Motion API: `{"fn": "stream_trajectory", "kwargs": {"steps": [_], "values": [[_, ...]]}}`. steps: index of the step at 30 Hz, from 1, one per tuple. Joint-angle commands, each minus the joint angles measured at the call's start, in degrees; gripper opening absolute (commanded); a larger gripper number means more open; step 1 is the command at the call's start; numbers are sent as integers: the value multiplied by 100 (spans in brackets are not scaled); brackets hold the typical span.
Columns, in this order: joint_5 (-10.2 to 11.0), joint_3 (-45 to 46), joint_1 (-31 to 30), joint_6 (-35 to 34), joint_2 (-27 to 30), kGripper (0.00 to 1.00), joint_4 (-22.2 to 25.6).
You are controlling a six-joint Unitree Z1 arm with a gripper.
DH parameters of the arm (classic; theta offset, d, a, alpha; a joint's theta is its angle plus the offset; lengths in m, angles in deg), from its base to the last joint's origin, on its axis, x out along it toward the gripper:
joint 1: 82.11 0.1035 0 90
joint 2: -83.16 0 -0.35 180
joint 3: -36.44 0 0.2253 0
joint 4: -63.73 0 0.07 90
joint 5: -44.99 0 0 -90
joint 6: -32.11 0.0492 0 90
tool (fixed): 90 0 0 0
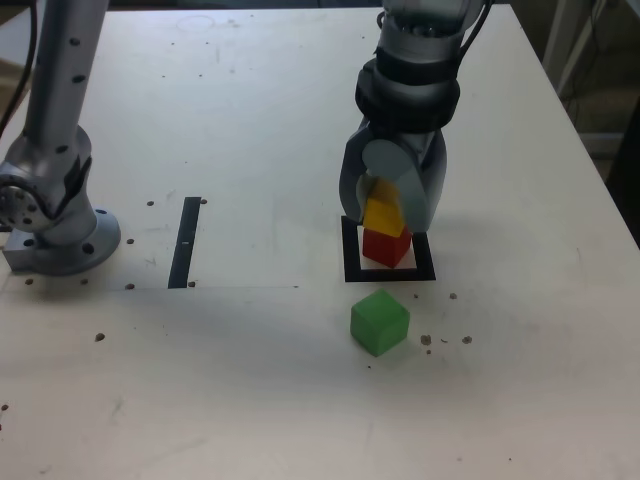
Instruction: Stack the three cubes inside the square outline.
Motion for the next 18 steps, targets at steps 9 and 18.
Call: {"fn": "stream_trajectory", "kwargs": {"steps": [9, 18], "values": [[-9, 36, 16, 31, -23, 22, 55], [-35, 7, 16, 32, -88, 33, 31]]}}
